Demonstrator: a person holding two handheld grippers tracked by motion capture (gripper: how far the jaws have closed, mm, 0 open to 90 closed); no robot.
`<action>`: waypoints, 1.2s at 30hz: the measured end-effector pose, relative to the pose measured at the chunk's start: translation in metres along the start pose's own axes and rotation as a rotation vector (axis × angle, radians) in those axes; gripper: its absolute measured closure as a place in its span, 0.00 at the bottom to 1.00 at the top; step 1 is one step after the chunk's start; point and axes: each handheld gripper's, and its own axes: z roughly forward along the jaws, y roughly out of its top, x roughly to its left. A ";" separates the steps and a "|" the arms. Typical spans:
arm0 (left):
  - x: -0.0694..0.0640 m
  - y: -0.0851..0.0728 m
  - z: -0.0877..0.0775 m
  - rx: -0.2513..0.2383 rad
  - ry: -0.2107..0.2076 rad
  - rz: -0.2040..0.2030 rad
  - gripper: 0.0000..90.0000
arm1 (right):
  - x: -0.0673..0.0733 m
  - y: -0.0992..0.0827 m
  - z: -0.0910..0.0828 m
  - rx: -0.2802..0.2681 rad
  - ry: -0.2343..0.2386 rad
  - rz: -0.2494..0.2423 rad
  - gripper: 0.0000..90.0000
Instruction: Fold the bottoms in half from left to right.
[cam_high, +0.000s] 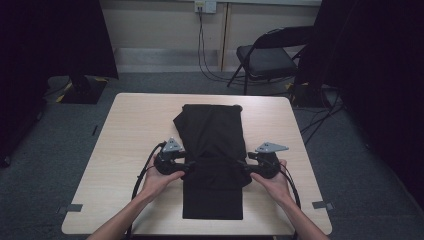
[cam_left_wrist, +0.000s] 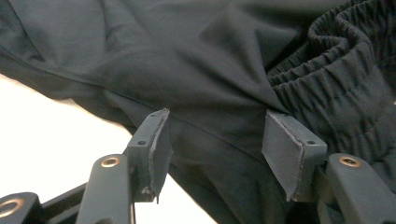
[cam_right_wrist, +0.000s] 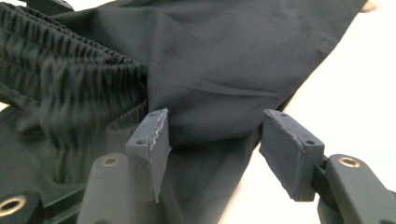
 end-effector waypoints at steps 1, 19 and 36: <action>-0.003 -0.001 -0.002 0.002 0.000 0.001 0.47 | 0.002 -0.001 -0.004 -0.001 0.001 -0.006 0.46; -0.019 -0.004 -0.019 -0.050 -0.027 0.036 0.43 | 0.022 -0.012 -0.028 -0.015 0.065 -0.028 0.40; -0.040 -0.013 -0.012 0.021 -0.112 0.123 0.41 | 0.040 0.005 -0.019 -0.046 0.097 -0.062 0.38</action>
